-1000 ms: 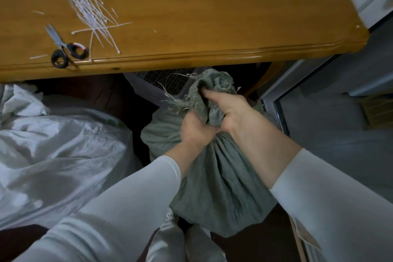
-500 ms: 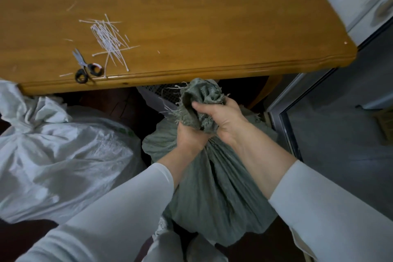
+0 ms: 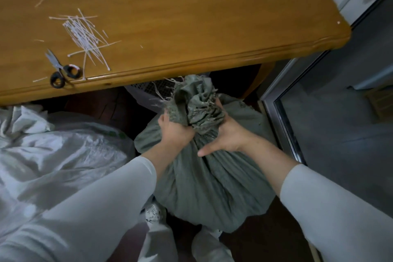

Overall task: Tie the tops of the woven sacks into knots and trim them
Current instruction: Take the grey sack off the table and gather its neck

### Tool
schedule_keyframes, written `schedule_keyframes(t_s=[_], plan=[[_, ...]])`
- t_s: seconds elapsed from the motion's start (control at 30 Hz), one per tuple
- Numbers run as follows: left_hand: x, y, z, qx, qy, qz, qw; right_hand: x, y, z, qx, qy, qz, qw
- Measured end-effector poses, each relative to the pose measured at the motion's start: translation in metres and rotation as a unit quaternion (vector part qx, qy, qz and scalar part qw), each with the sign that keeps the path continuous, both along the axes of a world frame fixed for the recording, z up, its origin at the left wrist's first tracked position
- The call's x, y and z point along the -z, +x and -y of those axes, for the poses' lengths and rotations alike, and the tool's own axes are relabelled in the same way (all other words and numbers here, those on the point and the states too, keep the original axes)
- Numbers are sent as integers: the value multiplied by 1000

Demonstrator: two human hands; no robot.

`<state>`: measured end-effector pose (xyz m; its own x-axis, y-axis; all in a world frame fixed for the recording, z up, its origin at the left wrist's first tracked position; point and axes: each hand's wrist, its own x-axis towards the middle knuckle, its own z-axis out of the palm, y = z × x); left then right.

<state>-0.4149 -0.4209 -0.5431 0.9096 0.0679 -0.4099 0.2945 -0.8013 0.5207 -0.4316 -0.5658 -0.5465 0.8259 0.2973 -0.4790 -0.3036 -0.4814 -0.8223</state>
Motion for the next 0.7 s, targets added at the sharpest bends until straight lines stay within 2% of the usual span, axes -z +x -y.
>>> schedule_keyframes(t_s=[0.07,0.1,0.17,0.23,0.27,0.33,0.37,0.4,0.43,0.5,0.53,0.63,0.67,0.7], plan=[[-4,1,-2,110,-33,89,989,4,2,-9,42,37,-8,998],[-10,1,-3,134,-60,98,984,5,2,-13,65,54,-6,996],[-18,4,-8,140,-94,68,983,0,4,-26,108,92,-43,989],[-15,10,-14,140,-149,29,978,-9,12,-37,183,195,-131,955],[-16,12,-17,138,-190,9,972,-14,14,-44,225,287,-184,913],[-18,16,-23,106,-256,-32,960,-25,20,-57,345,473,-323,744],[-22,17,-25,96,-269,-43,957,-25,24,-63,380,507,-354,688],[-20,20,-27,88,-268,-46,958,-25,26,-67,390,521,-359,669],[-22,23,-29,81,-267,-48,959,-24,27,-74,396,528,-356,662],[-32,26,-33,36,-269,-86,959,-19,30,-82,420,502,-338,676],[-35,28,-34,32,-268,-107,957,-14,33,-86,444,487,-341,670],[-45,35,-40,138,-256,-134,947,-11,29,-94,501,552,-277,606],[-41,38,-42,180,-257,-136,940,-8,28,-97,522,537,-241,617],[-39,41,-43,203,-253,-136,936,-2,28,-98,526,515,-201,646]])
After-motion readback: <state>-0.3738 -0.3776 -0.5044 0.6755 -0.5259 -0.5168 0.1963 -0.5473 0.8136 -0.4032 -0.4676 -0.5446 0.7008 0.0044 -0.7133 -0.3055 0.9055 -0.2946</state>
